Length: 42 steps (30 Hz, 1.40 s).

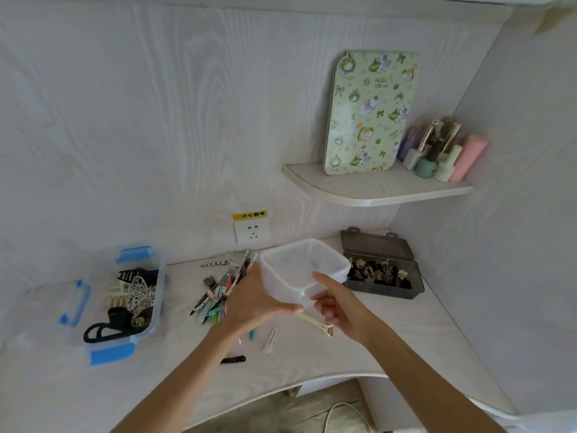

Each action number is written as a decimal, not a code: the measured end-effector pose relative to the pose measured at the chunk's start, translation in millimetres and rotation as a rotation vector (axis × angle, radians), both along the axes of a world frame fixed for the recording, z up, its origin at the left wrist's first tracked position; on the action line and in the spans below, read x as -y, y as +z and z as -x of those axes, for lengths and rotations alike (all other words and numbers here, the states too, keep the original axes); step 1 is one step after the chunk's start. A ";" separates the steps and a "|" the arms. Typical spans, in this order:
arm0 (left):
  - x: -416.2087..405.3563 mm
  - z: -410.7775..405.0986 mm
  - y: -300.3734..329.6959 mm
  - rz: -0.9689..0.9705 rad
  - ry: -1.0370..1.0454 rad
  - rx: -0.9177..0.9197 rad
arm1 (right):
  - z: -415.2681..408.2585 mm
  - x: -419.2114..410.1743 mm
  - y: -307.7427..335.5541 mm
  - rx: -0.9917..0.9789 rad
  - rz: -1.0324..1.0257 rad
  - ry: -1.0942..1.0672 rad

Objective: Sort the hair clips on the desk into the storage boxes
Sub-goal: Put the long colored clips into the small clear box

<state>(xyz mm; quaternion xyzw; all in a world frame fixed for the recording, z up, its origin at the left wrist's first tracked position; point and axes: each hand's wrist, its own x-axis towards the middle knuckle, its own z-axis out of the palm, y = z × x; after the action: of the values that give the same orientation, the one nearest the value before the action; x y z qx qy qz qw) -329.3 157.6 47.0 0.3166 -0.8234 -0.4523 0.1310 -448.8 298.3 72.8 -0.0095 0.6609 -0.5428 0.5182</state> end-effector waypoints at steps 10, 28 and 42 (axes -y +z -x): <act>-91.7 72.5 -21.6 -0.212 -0.201 -0.034 | 26.8 -74.2 -9.9 -0.363 -0.287 -0.512; -76.0 132.7 -81.5 0.180 -0.451 0.285 | 41.9 -104.2 -79.4 0.002 -0.227 -0.454; -69.3 143.7 -84.8 0.238 -0.512 0.290 | 40.3 -92.5 -82.4 -0.056 -0.156 -0.704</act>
<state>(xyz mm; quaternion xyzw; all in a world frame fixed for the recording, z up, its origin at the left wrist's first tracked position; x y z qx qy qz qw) -473.0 226.9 -37.8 0.1428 -0.9335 -0.3213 -0.0698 -489.1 390.8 -9.6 0.2432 0.6770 -0.6355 0.2803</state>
